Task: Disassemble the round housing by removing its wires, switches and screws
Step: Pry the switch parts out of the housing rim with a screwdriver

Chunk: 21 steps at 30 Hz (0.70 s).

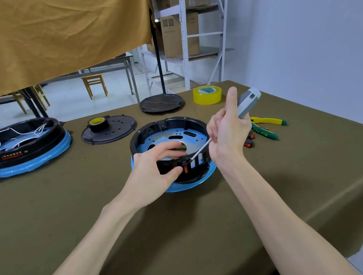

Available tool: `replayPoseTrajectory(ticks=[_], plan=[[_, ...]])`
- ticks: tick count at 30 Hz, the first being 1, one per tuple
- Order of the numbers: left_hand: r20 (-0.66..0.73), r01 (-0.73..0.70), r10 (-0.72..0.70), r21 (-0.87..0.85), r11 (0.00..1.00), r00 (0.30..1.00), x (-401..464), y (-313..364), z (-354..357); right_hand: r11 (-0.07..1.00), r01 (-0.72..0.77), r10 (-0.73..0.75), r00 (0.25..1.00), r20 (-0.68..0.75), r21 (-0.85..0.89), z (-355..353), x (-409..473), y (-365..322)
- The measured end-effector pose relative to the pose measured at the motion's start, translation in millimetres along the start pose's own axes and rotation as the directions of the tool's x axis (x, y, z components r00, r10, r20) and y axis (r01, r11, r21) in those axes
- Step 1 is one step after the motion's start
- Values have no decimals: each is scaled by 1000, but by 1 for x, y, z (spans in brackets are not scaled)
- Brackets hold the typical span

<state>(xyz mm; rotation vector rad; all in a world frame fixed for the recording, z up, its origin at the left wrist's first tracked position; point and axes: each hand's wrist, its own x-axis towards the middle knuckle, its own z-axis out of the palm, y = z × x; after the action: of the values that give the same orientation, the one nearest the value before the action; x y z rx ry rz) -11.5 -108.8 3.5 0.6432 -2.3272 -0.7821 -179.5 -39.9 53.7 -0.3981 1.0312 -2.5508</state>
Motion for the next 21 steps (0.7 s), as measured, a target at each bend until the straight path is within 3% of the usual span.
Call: replayPoseTrajectory(ticks=[8, 16, 21], plan=[[-75, -41, 48, 94, 995, 996, -3, 3, 8, 999, -54, 54, 997, -48, 2, 0, 5, 8], [-63, -59, 69, 146, 988, 996, -6, 7, 11, 980, -180, 190, 973, -134, 87, -3, 20, 18], [-65, -71, 82, 156, 985, 995, -6, 7, 12, 962, -267, 272, 950, -152, 49, 8, 31, 18]])
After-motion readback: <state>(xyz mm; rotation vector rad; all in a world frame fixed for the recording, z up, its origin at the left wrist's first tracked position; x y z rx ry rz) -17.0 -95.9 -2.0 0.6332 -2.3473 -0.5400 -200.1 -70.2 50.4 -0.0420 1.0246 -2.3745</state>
